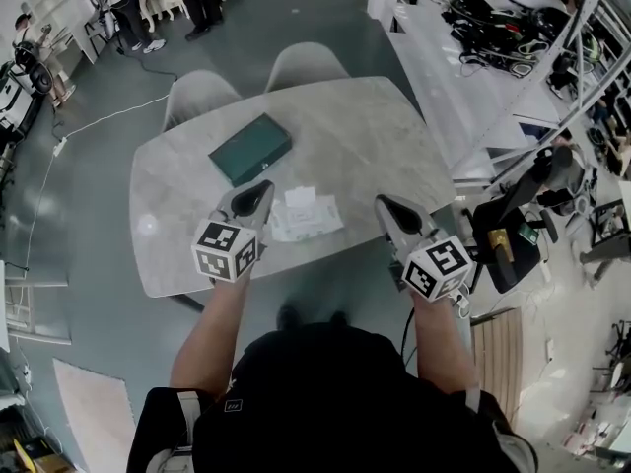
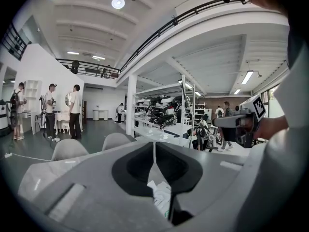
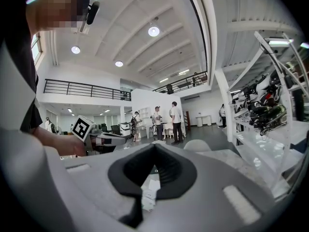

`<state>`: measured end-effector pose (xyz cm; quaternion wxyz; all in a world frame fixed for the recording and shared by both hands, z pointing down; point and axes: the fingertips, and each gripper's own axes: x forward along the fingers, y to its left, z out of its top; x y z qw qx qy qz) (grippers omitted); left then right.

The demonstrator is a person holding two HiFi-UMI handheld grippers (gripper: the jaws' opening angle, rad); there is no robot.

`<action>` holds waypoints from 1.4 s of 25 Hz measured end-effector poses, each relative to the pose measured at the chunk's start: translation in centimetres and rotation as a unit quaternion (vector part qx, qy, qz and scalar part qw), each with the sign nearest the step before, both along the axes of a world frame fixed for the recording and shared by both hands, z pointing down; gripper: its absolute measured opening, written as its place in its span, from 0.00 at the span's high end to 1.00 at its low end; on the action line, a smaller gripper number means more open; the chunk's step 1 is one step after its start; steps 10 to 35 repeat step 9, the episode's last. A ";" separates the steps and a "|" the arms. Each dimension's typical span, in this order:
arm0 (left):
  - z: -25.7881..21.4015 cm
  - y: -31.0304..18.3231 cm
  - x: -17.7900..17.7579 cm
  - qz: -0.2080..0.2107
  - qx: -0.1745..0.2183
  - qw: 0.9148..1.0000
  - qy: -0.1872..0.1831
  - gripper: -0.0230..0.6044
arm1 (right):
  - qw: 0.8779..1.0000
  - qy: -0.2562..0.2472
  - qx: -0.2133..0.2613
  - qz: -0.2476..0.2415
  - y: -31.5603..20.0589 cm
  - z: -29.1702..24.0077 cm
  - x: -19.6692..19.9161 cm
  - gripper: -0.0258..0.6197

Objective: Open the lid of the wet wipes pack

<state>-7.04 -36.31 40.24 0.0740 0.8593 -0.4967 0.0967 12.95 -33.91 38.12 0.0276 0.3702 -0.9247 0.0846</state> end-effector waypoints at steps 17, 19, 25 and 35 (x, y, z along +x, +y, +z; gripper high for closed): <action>0.2 -0.2 0.0 -0.004 -0.008 1.000 -0.003 0.92 | 1.000 -0.001 -0.010 -0.008 -0.3 0.4 -0.2 0.96; 0.2 -0.2 0.0 -0.004 -0.008 1.000 -0.003 0.92 | 1.000 -0.001 -0.010 -0.008 -0.3 0.4 -0.2 0.96; 0.2 -0.2 0.0 -0.004 -0.008 1.000 -0.003 0.92 | 1.000 -0.001 -0.010 -0.008 -0.3 0.4 -0.2 0.96; 0.2 -0.2 0.0 -0.004 -0.008 1.000 -0.003 0.92 | 1.000 -0.001 -0.010 -0.008 -0.3 0.4 -0.2 0.96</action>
